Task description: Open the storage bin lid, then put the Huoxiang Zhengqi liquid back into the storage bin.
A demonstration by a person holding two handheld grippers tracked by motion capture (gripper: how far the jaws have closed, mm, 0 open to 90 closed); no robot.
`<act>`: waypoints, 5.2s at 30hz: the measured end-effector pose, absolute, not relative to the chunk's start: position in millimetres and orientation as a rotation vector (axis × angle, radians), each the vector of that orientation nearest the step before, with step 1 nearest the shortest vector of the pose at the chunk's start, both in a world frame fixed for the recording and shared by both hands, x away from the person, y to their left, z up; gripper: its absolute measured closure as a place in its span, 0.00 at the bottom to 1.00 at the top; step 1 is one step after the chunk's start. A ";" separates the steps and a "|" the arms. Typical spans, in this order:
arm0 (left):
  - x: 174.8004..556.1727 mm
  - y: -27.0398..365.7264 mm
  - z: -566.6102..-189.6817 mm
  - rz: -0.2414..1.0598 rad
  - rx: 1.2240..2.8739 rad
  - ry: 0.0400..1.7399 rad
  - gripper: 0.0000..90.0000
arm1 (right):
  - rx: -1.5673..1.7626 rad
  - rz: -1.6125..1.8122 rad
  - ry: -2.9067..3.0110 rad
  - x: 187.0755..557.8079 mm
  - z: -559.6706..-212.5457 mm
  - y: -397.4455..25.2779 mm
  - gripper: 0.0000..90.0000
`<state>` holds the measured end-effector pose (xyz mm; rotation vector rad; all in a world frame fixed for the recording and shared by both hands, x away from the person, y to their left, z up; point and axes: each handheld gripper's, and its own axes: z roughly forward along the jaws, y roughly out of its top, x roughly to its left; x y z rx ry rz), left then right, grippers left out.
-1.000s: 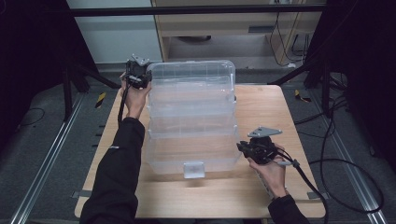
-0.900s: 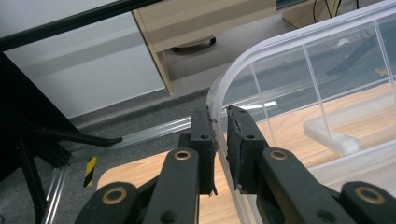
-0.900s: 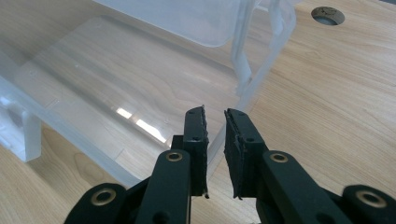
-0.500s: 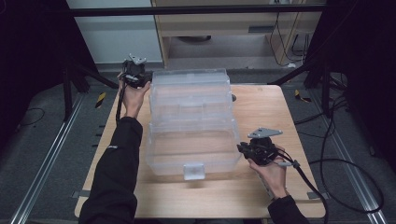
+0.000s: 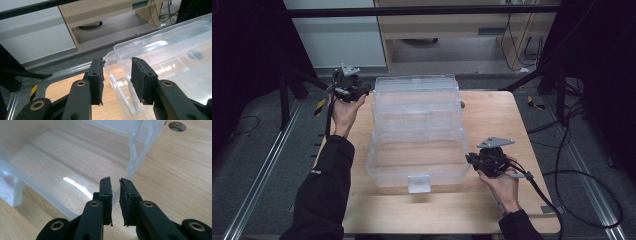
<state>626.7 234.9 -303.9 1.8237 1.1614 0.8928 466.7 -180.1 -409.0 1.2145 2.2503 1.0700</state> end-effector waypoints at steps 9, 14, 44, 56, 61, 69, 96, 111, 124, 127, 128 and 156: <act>578.3 246.8 -300.4 0.865 1.830 1.119 0.68 | 1.225 1.072 2.255 467.0 -408.7 -180.2 0.89; 558.3 254.5 -300.9 0.873 1.829 1.109 0.68 | 1.222 1.075 2.255 467.4 -408.8 -180.4 0.89; 460.4 278.9 -372.3 0.826 1.890 1.152 0.56 | 1.216 1.064 2.236 466.1 -395.5 -182.4 0.88; 461.1 284.5 -413.1 0.788 1.933 1.251 0.50 | 1.252 1.073 2.173 464.8 -367.9 -205.0 0.70; 462.4 290.5 -426.9 0.829 1.948 1.289 0.49 | 1.254 1.045 2.168 466.0 -355.0 -210.5 0.63; 466.2 299.1 -438.9 0.841 1.954 1.335 0.46 | 1.282 0.948 2.184 466.1 -341.4 -219.7 0.52; 468.9 309.2 -443.5 0.818 1.946 1.369 0.43 | 1.420 0.774 2.305 446.4 -334.8 -242.4 0.46; 468.4 308.8 -444.4 0.819 1.958 1.379 0.42 | 1.478 0.675 2.368 445.0 -348.7 -240.3 0.46; 469.2 308.1 -447.2 0.811 1.975 1.381 0.41 | 1.496 0.609 2.436 443.4 -361.0 -232.9 0.49; 469.2 307.7 -447.5 0.810 1.976 1.378 0.41 | 1.499 0.602 2.441 443.0 -363.0 -232.3 0.49; 469.1 307.5 -447.8 0.809 1.978 1.378 0.41 | 1.506 0.603 2.445 442.8 -365.0 -232.9 0.50; 469.8 306.9 -450.9 0.803 1.998 1.379 0.40 | 1.540 0.532 2.513 445.6 -385.5 -231.8 0.55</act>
